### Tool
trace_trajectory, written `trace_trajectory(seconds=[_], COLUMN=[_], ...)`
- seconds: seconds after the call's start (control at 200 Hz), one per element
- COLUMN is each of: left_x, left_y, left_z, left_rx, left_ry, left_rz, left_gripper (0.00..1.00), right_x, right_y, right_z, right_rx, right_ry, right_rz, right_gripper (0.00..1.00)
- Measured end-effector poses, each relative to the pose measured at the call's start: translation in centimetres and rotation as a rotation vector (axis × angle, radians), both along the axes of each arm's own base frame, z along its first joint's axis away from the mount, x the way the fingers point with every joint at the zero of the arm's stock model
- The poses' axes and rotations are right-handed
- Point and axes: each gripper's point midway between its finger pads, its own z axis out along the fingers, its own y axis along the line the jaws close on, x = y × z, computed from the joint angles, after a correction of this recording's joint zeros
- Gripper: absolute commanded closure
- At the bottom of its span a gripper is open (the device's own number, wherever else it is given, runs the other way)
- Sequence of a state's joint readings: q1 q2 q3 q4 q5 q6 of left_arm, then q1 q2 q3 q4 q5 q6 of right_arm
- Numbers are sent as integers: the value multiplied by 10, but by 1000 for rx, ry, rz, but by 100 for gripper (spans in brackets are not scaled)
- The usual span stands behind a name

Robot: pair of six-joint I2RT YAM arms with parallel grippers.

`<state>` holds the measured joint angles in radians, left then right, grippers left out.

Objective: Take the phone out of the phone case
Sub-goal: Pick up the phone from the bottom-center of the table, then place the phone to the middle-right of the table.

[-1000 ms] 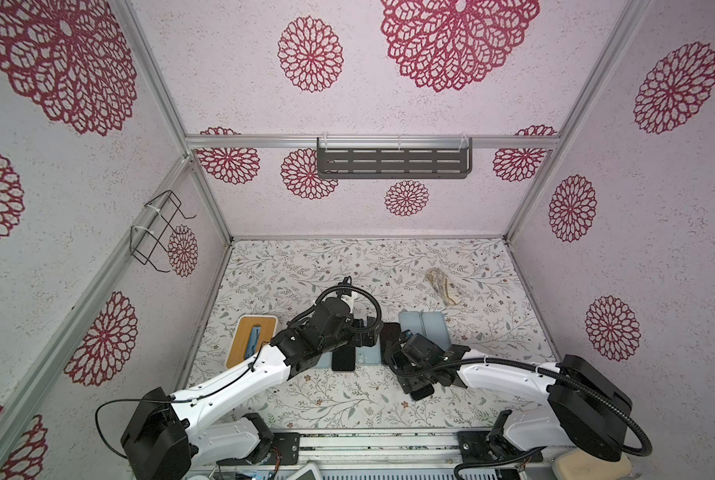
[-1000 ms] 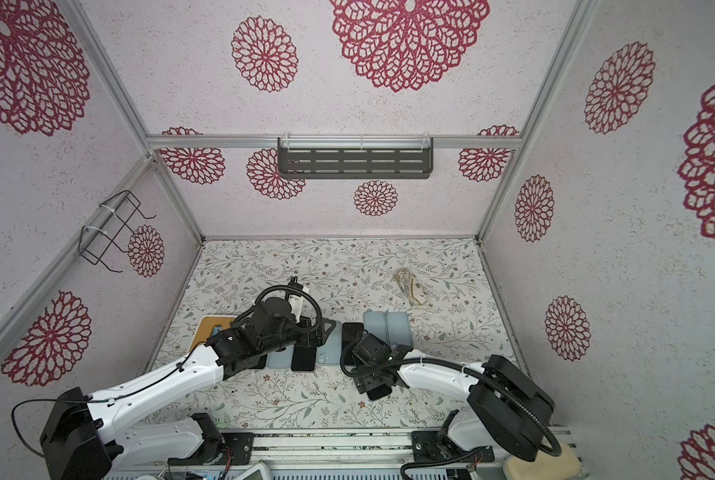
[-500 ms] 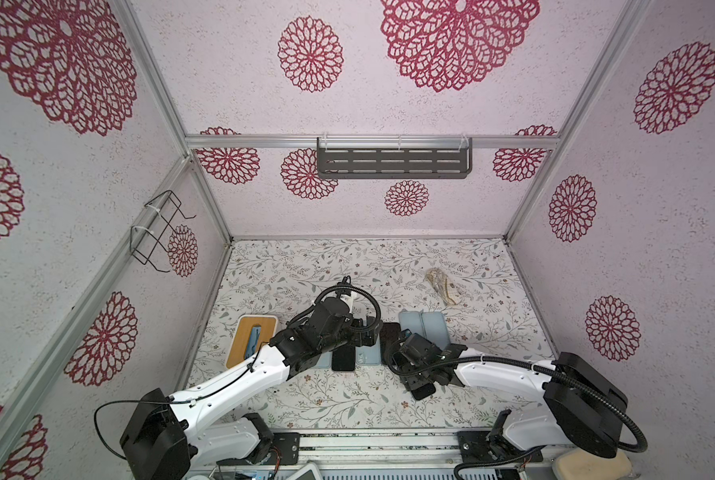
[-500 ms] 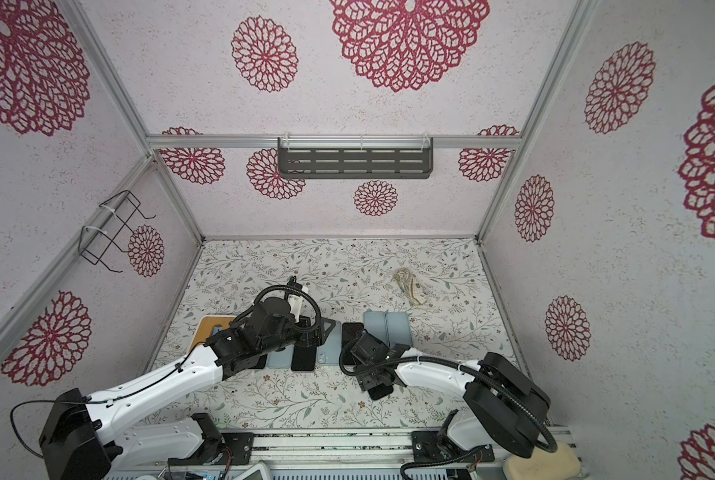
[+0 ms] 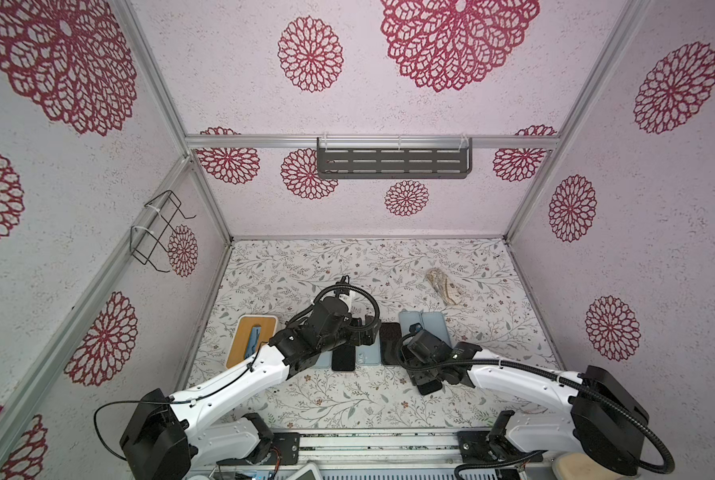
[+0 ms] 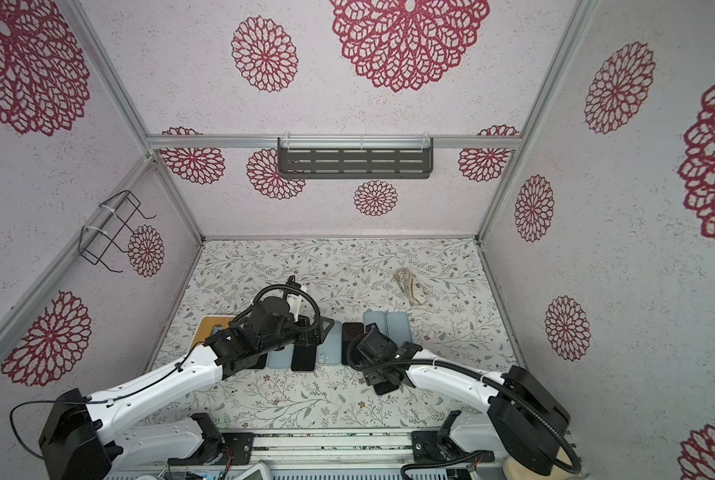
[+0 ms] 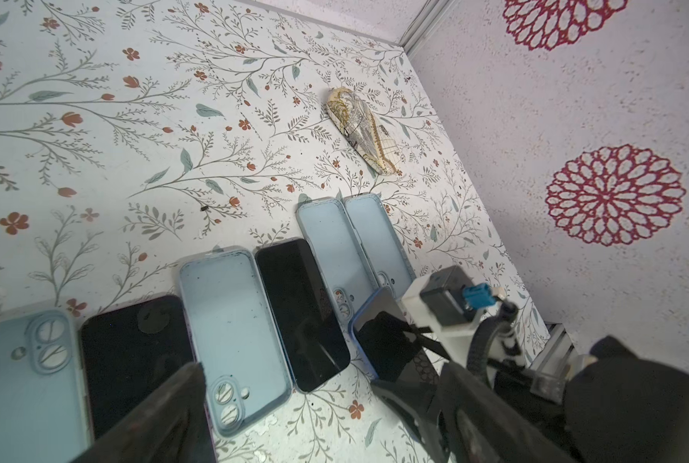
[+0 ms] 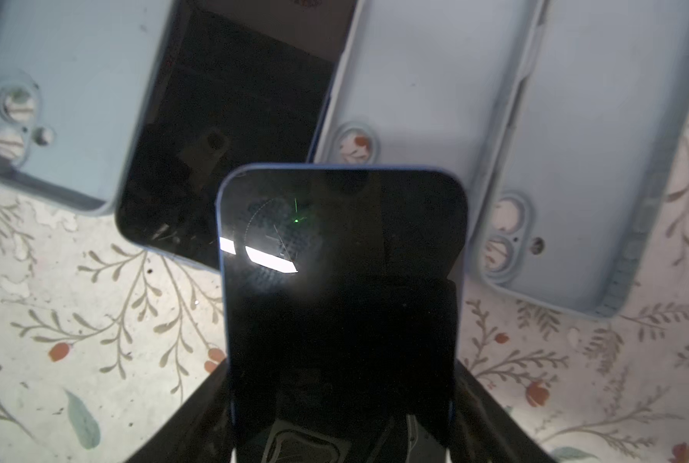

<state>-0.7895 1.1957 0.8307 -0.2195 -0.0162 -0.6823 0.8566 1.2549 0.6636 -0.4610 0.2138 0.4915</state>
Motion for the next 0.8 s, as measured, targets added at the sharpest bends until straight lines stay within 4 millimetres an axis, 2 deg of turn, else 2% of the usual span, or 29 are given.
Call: trace_trajectory(seconds=[0.19,0.345,0.621,0.801], left_x=[1,3,8,10], left_y=[4,7,11,17], left_z=[-6,-9,-9,-14], left_rx=[6,7,1,5], left_ry=[8,11,9,19], left_rz=[8,18,32,44], left_gripper=[5,5,5,5], right_x=[37,59,91,106], right_y=[-42,-69,-119,-142], right_z=[22,29,17,3], right_rx=[21,3,-101,-172], right_ry=[-65,-85,-43,-15], right_rz=[-181,-256,-340,-339], right_gripper=[56,56,57,56])
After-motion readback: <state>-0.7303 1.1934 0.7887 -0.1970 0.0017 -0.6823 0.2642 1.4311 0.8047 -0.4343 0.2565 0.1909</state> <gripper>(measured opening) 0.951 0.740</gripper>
